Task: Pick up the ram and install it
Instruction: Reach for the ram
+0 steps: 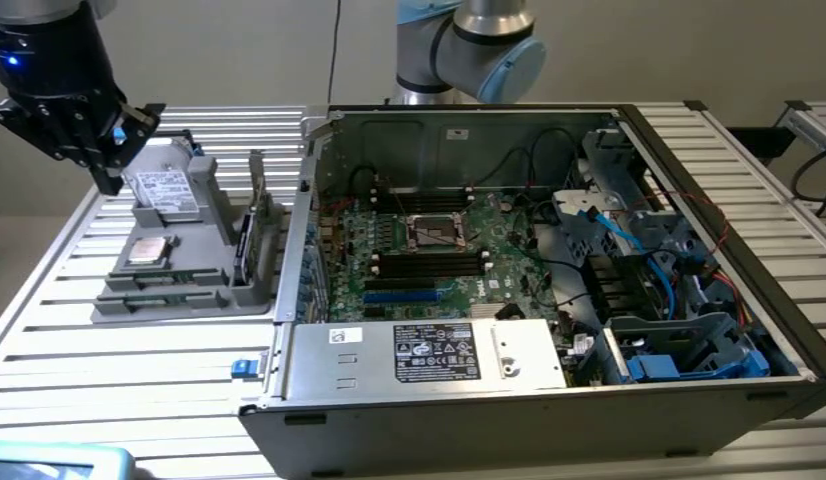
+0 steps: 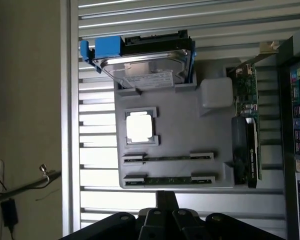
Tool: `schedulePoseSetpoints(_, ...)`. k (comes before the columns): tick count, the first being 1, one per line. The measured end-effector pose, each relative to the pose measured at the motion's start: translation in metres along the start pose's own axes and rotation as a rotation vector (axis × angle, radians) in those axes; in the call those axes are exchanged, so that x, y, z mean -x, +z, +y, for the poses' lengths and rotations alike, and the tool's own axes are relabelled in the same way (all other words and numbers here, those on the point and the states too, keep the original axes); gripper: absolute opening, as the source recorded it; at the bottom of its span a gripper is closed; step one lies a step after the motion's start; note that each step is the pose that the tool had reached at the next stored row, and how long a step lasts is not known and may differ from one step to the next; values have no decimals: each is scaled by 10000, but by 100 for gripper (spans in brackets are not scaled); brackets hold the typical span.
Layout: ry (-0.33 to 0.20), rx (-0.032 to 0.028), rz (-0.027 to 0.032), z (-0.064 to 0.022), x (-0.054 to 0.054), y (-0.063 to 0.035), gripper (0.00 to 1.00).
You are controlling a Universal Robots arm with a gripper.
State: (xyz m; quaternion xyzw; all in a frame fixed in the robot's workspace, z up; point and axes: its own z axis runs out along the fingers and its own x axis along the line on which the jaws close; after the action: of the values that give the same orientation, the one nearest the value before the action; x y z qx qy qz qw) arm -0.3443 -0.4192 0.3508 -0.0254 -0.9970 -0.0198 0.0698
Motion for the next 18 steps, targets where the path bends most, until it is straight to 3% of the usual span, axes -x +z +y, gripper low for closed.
schedulePoseSetpoints(12, -32, -5, 7, 0, 14, 17, 11)
schedulePoseSetpoints(18, -240, -35, 15, 3, 55, 13, 11)
